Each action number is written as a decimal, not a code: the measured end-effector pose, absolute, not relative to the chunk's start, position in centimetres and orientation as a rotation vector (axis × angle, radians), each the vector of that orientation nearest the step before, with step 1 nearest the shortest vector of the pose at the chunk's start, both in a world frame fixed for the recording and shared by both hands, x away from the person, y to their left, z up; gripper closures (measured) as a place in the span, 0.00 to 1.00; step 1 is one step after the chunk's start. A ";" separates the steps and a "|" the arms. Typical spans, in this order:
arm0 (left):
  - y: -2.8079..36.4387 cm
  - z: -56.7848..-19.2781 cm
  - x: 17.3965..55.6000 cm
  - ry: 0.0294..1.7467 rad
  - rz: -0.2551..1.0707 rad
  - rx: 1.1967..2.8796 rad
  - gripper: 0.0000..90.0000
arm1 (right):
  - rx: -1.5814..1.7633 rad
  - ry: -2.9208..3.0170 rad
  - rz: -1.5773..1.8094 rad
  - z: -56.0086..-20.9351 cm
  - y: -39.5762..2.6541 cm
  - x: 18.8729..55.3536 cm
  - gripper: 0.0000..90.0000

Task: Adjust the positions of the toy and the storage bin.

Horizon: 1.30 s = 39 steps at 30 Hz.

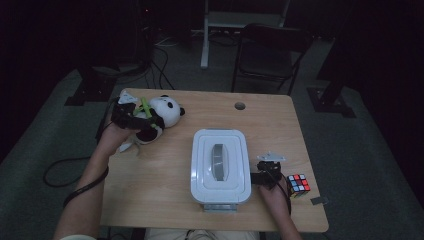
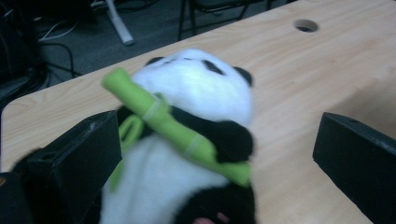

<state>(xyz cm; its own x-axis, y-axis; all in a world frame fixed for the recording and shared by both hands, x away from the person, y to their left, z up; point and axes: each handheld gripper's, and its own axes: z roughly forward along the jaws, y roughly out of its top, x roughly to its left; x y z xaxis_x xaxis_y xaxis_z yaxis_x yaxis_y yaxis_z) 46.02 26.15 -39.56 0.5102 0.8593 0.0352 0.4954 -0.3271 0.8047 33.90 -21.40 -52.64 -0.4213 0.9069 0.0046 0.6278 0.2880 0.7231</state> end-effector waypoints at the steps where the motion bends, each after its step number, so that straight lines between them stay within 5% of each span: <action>1: 26.3 -39.6 46.5 1.118 0.597 1.976 0.02 | 1.378 2.154 0.925 -52.6 -21.4 33.9 0.14; 24: 27.6 -44.0 51.0 1.216 0.411 1.980 0.09 | 1.377 2.154 0.925 -52.6 -21.4 33.9 0.14; 32: 27.6 -44.8 50.7 1.235 0.408 1.972 0.21 | 1.377 2.154 0.925 -52.6 -21.4 33.9 0.14; 39: 27.2 -45.0 50.5 1.279 0.439 1.986 0.43 | 1.380 2.149 0.925 -52.6 -21.4 33.8 0.15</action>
